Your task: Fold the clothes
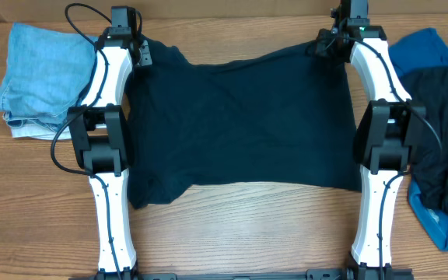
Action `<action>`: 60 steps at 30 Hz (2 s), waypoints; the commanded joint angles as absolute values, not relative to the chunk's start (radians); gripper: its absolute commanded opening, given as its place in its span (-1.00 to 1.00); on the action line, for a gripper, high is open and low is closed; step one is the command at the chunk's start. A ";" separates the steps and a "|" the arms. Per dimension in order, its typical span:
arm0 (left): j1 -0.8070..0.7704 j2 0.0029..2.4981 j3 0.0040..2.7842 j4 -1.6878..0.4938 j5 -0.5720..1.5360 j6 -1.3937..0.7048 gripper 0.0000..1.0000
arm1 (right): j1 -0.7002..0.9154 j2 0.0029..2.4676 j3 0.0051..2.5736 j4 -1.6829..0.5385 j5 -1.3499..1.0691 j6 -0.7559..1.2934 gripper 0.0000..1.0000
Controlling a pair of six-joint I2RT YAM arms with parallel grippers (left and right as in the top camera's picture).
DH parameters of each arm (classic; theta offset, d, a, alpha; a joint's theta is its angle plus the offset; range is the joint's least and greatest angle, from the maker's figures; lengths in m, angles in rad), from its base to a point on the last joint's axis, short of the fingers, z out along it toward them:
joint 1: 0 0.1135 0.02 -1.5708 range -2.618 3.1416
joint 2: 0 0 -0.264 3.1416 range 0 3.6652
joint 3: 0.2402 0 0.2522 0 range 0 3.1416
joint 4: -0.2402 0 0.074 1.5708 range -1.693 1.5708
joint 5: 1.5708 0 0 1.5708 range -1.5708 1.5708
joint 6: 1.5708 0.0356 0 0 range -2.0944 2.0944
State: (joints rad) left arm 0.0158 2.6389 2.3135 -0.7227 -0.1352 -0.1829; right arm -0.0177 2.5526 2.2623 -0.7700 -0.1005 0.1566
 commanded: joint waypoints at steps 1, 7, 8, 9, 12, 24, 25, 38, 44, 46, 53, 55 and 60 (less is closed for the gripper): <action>0.028 2.662 2.299 -0.759 -0.153 -0.167 -0.83 | -0.009 2.602 2.281 -0.730 -0.130 0.160 -0.92; 0.028 2.662 2.299 -0.759 -0.168 -0.164 -0.82 | -0.010 2.615 2.232 -0.683 -0.133 0.160 -0.92; 0.028 2.662 2.299 -0.759 -0.168 -0.163 -0.82 | -0.010 2.617 2.217 -0.665 -0.133 0.160 -0.92; 0.028 2.662 2.299 -0.759 -0.167 -0.164 -0.82 | -0.010 2.617 2.198 -0.643 -0.125 0.160 -0.92; 0.028 2.662 2.299 -0.763 -0.168 -0.163 -0.83 | -0.014 2.621 2.151 -0.601 -0.070 0.160 -0.92; 0.041 2.662 2.299 -0.812 -0.168 -0.163 -0.85 | -0.112 2.695 2.147 -0.580 0.007 0.163 -0.92; 0.041 2.662 2.299 -0.812 -0.168 -0.163 -0.84 | -0.120 2.695 2.147 -0.582 0.006 0.164 -0.92; 0.038 2.636 2.568 -0.839 -0.151 -0.108 0.80 | -0.123 2.636 2.377 -0.626 -0.118 0.156 1.00; 0.036 2.604 3.098 -1.343 -0.094 -0.294 0.91 | -0.139 2.484 2.556 -0.990 -0.118 0.158 1.00; 0.033 2.577 3.142 -1.518 -0.038 -0.341 0.85 | -0.160 2.424 2.557 -1.161 -0.117 0.161 1.00; -0.015 2.473 3.141 -1.690 0.109 -0.360 0.90 | -0.297 2.377 2.554 -1.664 -0.204 0.213 1.00; -0.046 2.418 3.140 -1.690 0.109 -0.360 1.00 | -0.304 2.370 2.547 -1.694 -0.205 0.213 1.00; -0.143 2.264 2.989 -1.690 0.062 -0.358 1.00 | -0.235 2.280 2.521 -1.694 -0.204 0.214 1.00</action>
